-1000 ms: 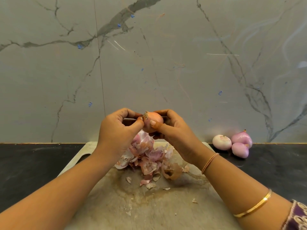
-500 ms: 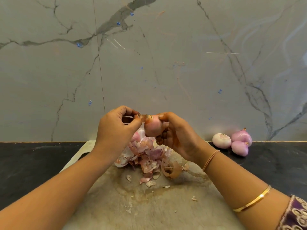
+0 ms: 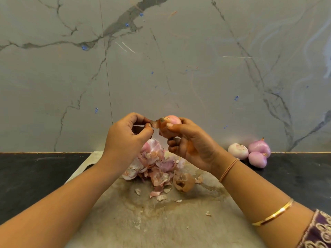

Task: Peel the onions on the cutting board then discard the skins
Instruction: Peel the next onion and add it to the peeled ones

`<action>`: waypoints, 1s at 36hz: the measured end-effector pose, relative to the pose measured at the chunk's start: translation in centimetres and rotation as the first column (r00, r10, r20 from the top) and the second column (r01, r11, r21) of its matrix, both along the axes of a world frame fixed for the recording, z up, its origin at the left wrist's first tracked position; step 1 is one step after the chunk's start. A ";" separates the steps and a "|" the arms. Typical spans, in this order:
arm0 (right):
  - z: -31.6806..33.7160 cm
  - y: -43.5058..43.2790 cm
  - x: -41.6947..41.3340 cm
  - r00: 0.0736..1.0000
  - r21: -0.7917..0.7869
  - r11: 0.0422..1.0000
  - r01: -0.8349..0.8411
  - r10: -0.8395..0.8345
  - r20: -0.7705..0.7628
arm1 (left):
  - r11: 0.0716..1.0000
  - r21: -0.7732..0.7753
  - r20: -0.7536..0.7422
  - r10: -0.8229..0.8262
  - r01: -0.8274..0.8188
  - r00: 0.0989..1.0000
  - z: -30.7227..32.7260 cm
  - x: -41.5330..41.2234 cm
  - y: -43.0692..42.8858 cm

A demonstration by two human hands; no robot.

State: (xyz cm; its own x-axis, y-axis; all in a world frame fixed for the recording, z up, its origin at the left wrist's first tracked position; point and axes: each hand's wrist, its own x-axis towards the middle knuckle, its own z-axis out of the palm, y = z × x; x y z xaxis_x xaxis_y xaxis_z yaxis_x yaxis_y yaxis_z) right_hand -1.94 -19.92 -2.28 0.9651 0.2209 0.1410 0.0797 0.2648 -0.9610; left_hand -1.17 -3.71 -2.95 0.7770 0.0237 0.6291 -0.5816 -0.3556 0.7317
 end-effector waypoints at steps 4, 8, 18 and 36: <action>0.0 -0.2 0.1 1.000 -0.095 0.995 0.004 -0.004 -0.004 | 0.999 0.001 0.000 0.041 -0.041 0.999 0.0 0.2 0.2; 0.2 -0.3 -0.2 0.997 -0.159 0.987 -0.008 -0.004 -0.071 | 0.997 0.023 0.018 0.078 -0.079 0.997 0.0 0.4 0.3; 0.7 -0.8 -0.3 0.988 -0.084 0.996 -0.008 -0.005 -0.156 | 0.980 0.095 0.078 0.168 -0.175 0.983 -0.1 0.8 0.6; 0.5 -1.6 0.1 0.994 0.061 0.997 -0.049 0.054 -0.090 | 0.911 0.408 0.178 -0.150 0.066 0.972 -0.3 0.5 0.6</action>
State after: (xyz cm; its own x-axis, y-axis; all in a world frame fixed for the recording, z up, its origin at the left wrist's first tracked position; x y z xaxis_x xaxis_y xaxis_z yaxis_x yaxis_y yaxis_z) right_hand -1.84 -21.50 -1.76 0.9620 0.2646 0.0669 -0.0227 0.3220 -0.9465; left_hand -0.66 -3.16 -3.30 0.6166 -0.3371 0.7115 -0.7525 -0.5182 0.4066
